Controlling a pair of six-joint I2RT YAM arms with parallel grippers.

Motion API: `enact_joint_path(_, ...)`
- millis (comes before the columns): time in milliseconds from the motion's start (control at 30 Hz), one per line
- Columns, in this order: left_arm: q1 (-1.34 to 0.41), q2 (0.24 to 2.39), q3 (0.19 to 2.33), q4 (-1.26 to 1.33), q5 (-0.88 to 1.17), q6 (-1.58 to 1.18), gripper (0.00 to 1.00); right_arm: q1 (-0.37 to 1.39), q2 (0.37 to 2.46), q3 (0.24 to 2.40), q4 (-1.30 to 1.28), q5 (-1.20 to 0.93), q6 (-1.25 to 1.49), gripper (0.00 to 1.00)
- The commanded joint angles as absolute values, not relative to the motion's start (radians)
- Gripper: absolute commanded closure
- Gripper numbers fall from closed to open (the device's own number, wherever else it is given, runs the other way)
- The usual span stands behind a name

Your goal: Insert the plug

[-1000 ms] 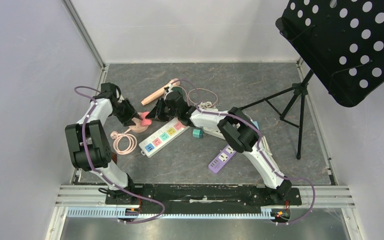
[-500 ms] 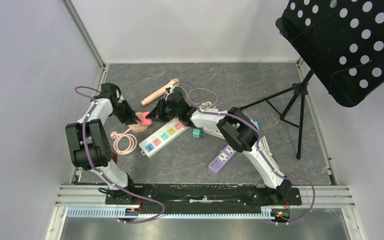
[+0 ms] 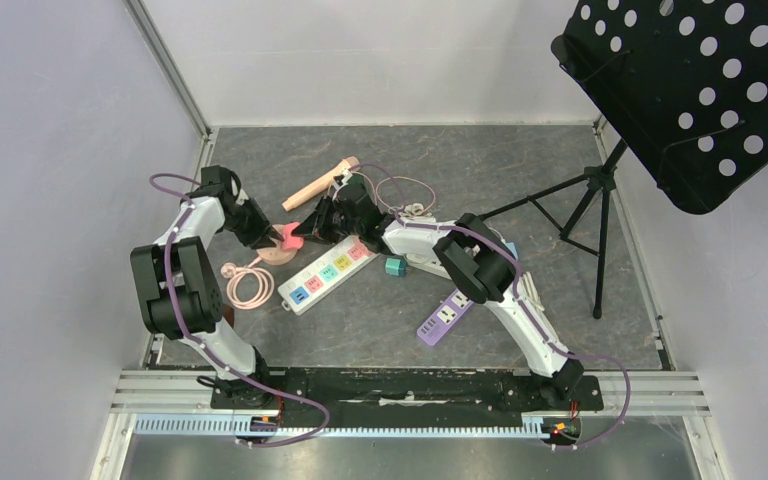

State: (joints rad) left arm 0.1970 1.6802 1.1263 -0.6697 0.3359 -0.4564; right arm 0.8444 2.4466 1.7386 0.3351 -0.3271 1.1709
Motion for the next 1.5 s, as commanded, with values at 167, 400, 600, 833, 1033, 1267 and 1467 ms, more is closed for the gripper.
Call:
enact_joint_path(167,0.198,1.688,1.121,-0.6,0.356,-0.526,0.71,0.827,2.539,1.712,0.296,-0.378,1.211,1.0)
enact_joint_path(400,0.196,1.695,1.113,-0.586,0.36,-0.533,0.71,0.827,2.553,1.724,0.262,-0.377,1.19,1.0)
enact_joint_path(600,0.195,1.709,1.105,-0.607,0.325,-0.515,0.73,0.826,2.563,1.73,0.214,-0.37,1.147,1.0)
enact_joint_path(833,0.191,1.711,1.101,-0.616,0.264,-0.513,0.81,0.826,2.58,1.763,0.133,-0.327,1.075,1.0)
enact_joint_path(1033,0.169,1.733,1.1,-0.618,0.238,-0.512,0.82,0.827,2.595,1.811,0.042,-0.256,1.011,1.0)
enact_joint_path(1267,0.16,1.745,1.107,-0.641,0.175,-0.509,0.82,0.829,2.588,1.827,0.025,-0.231,0.986,0.92)
enact_joint_path(1467,0.16,1.706,1.138,-0.648,0.198,-0.499,0.81,0.83,2.561,1.806,0.177,-0.29,1.005,0.93)
